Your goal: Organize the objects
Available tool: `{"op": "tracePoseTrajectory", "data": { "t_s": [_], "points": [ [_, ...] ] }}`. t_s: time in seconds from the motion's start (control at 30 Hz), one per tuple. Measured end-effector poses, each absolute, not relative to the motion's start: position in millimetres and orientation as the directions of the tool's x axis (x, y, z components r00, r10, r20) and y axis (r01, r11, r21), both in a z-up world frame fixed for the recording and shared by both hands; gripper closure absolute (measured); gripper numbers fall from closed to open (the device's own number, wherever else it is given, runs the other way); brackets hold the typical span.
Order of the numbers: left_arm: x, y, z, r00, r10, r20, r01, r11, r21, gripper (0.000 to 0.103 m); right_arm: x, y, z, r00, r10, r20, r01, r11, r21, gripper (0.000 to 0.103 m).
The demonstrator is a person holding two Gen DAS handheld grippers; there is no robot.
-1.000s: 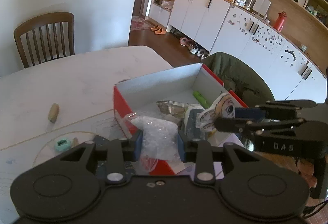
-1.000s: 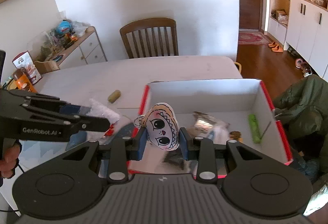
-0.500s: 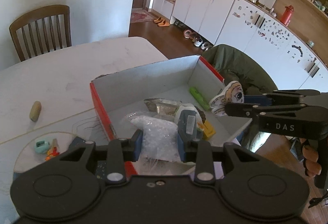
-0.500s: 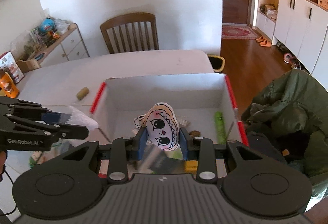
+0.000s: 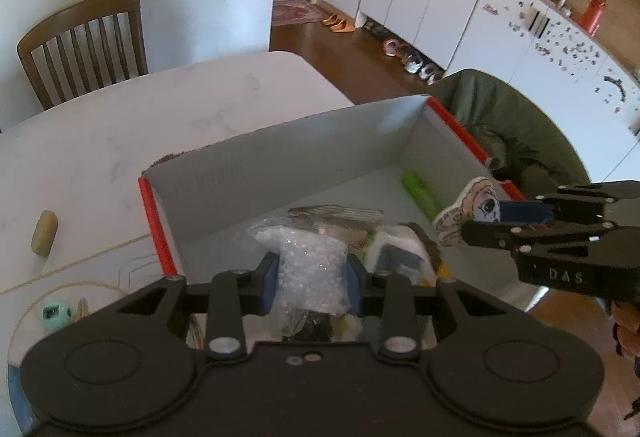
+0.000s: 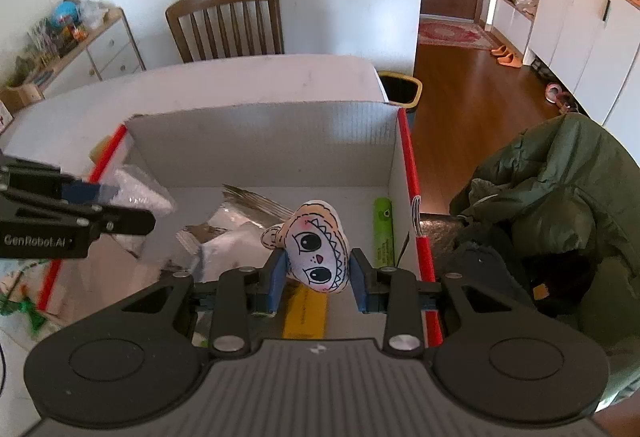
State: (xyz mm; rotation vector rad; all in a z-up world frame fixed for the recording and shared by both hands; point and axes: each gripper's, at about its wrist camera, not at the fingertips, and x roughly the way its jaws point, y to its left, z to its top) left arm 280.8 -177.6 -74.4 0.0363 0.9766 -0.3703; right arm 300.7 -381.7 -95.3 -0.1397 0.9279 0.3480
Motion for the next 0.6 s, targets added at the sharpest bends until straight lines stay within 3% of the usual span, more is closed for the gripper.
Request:
{"op": "tracePoseTrajectory", "data": {
  "t_s": [0.6],
  "points": [
    [323,-191,-109,0.466,-0.196,-0.863,0.294,0.954,-0.057,0.070,339,-363,-121,0.537,0.179,-0.824,-0.422,0.903,-0.079,0.070]
  ]
}}
